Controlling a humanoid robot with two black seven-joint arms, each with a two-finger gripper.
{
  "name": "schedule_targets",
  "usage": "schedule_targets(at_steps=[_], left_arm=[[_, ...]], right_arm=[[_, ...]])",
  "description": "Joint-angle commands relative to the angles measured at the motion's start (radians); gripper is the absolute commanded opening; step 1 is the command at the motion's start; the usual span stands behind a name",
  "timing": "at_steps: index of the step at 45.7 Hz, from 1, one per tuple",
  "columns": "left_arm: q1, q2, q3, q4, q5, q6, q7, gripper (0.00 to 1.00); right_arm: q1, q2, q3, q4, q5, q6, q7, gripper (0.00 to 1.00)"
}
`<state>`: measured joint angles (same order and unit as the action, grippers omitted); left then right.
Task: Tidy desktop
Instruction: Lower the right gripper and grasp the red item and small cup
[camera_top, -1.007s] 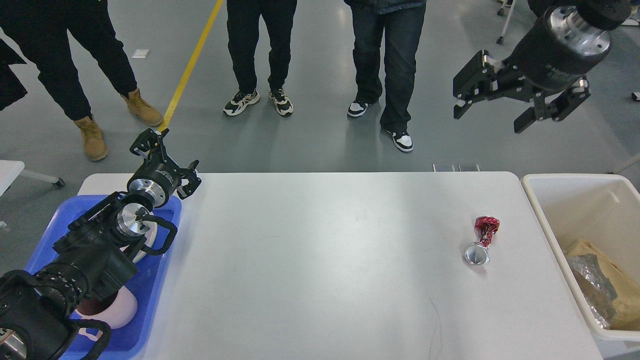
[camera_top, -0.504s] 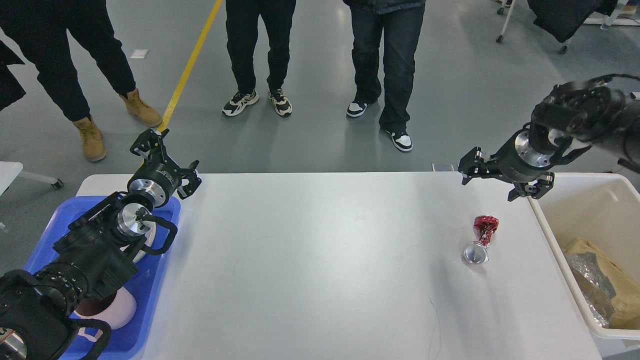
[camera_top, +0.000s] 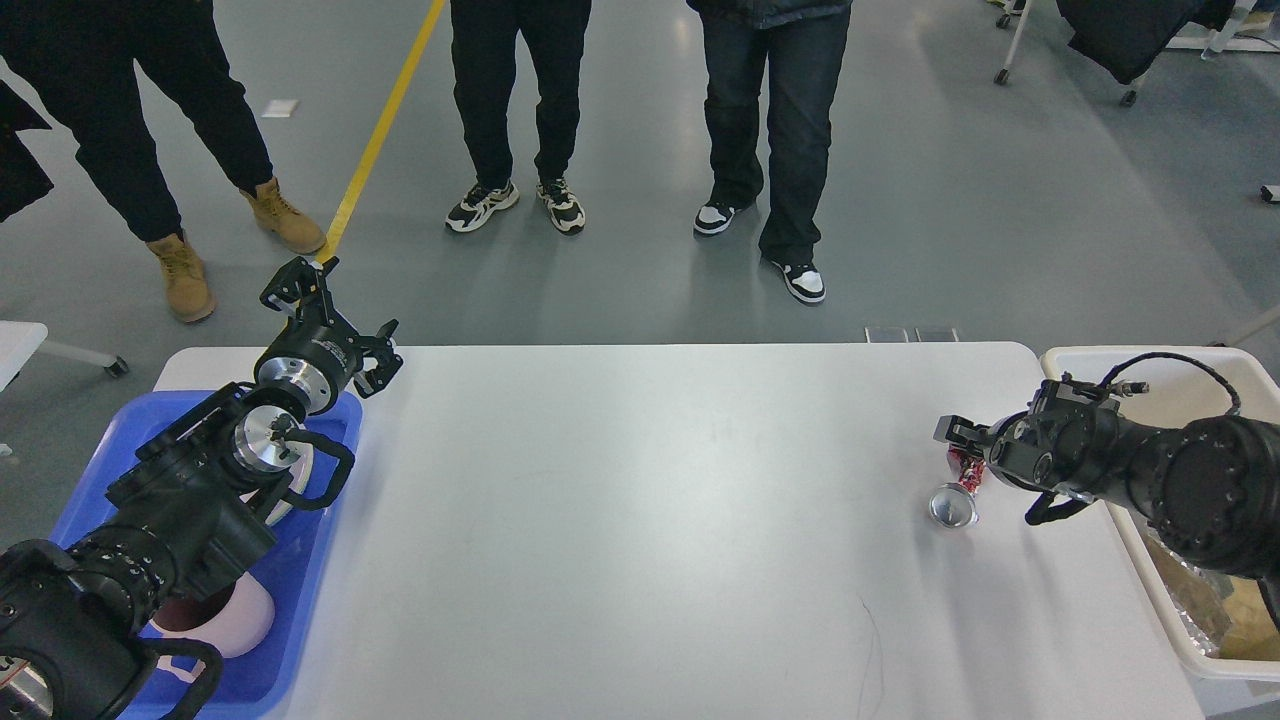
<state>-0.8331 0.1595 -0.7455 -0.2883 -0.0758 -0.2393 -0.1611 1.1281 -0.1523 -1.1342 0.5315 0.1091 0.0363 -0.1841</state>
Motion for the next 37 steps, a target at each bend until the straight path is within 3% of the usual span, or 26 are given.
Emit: schedule_targets(at_steps=[1, 12, 30, 37], left_arm=[[0.000, 0.000, 0.000, 0.000, -0.001, 0.000, -0.001, 0.97], [0.000, 0.000, 0.000, 0.000, -0.001, 0.000, 0.000, 0.97], [0.000, 0.000, 0.000, 0.000, -0.001, 0.000, 0.000, 0.97], [0.000, 0.000, 0.000, 0.000, -0.001, 0.000, -0.001, 0.97]], right_arm=[[-0.041, 0.013, 0.010, -0.031, 0.000, -0.044, 0.000, 0.98], [-0.071, 0.050, 0.007, -0.038, -0.002, -0.076, 0.000, 0.92], [-0.099, 0.068, 0.007, -0.038, 0.000, -0.078, 0.000, 0.50], [-0.099, 0.068, 0.010, -0.036, 0.000, -0.076, 0.000, 0.42]])
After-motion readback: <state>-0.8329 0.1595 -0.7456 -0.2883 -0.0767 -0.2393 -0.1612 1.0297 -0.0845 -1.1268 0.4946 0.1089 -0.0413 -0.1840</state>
